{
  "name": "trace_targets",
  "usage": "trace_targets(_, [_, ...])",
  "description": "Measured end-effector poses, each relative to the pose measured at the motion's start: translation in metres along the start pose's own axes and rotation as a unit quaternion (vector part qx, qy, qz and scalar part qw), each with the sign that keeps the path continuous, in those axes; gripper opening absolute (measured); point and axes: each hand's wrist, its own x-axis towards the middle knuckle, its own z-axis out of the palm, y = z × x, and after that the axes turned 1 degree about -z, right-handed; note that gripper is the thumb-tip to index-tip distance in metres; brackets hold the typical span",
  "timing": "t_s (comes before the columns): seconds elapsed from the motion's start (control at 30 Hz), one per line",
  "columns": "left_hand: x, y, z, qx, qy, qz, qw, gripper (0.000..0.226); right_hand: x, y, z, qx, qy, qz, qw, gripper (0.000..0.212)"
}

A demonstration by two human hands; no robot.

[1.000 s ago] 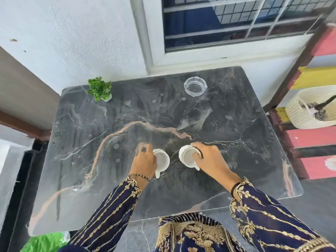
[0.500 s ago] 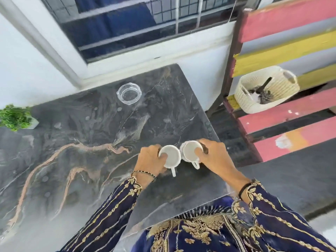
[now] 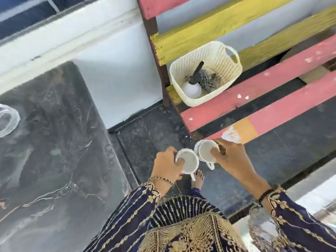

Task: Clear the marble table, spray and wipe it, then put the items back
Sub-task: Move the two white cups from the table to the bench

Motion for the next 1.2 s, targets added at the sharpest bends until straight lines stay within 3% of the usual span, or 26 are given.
trace_targets(0.3, [0.116, 0.017, 0.127, 0.139, -0.074, -0.005, 0.988, 0.041, 0.078, 0.130, 0.016, -0.011, -0.009, 0.125, 0.992, 0.034])
trace_targets(0.6, [0.142, 0.011, 0.158, 0.137, -0.072, -0.043, 0.987, 0.045, 0.099, 0.162, 0.026, -0.023, -0.025, 0.129, 0.991, 0.032])
trace_targets(0.77, [0.141, 0.013, 0.158, 0.105, -0.061, -0.069, 0.990, 0.040, 0.098, 0.159, 0.020, -0.034, -0.050, 0.137, 0.989, 0.032])
trace_targets(0.97, [0.120, 0.031, 0.137, 0.201, -0.060, -0.063, 0.976, 0.045, 0.087, 0.128, -0.011, -0.099, -0.080, 0.149, 0.981, 0.037])
trace_targets(1.07, [0.105, 0.040, 0.118, 0.232, -0.037, -0.058, 0.970, 0.045, 0.083, 0.105, -0.030, -0.140, -0.087, 0.132, 0.977, 0.034])
trace_targets(1.2, [0.081, 0.049, 0.082, 0.196, -0.014, -0.043, 0.980, 0.044, 0.077, 0.054, -0.043, -0.117, -0.090, 0.081, 0.986, 0.027])
